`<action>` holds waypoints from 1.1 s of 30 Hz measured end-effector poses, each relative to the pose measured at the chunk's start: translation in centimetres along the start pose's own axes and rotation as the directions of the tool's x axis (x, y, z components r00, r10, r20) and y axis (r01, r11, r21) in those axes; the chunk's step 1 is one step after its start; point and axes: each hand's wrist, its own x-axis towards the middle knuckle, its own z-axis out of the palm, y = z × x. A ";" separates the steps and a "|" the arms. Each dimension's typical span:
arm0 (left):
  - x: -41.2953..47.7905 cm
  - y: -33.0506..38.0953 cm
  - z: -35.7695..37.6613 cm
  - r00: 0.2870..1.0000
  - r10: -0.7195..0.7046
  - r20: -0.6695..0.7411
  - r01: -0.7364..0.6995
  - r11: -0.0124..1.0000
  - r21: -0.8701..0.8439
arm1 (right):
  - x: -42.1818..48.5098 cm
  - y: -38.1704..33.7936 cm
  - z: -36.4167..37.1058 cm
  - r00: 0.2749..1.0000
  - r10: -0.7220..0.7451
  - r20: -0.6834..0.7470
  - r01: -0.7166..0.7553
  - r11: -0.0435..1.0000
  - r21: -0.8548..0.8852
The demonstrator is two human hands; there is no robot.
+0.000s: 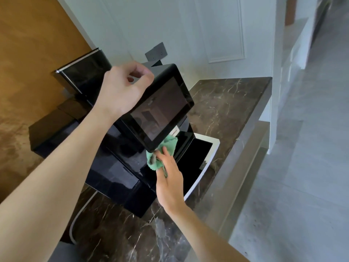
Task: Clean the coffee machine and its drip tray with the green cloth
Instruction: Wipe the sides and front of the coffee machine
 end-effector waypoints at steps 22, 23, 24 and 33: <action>-0.1 0.0 0.2 0.992 -0.084 -0.099 0.077 0.994 -0.077 | 16.8 -8.8 -6.6 0.747 0.661 0.067 -0.470 0.455 0.756; 0.0 0.0 0.2 0.992 -0.087 -0.091 0.081 0.994 -0.071 | 17.1 -8.4 -6.5 0.753 0.652 0.081 -0.460 0.435 0.774; 0.0 -0.1 0.1 0.992 -0.092 -0.085 0.086 0.994 -0.066 | 17.4 -8.0 -6.6 0.762 0.643 0.084 -0.461 0.446 0.767; 0.3 -0.3 0.2 0.992 -0.113 -0.053 0.109 0.992 -0.070 | 16.0 -7.6 -8.1 0.790 0.600 0.126 -0.381 0.319 0.868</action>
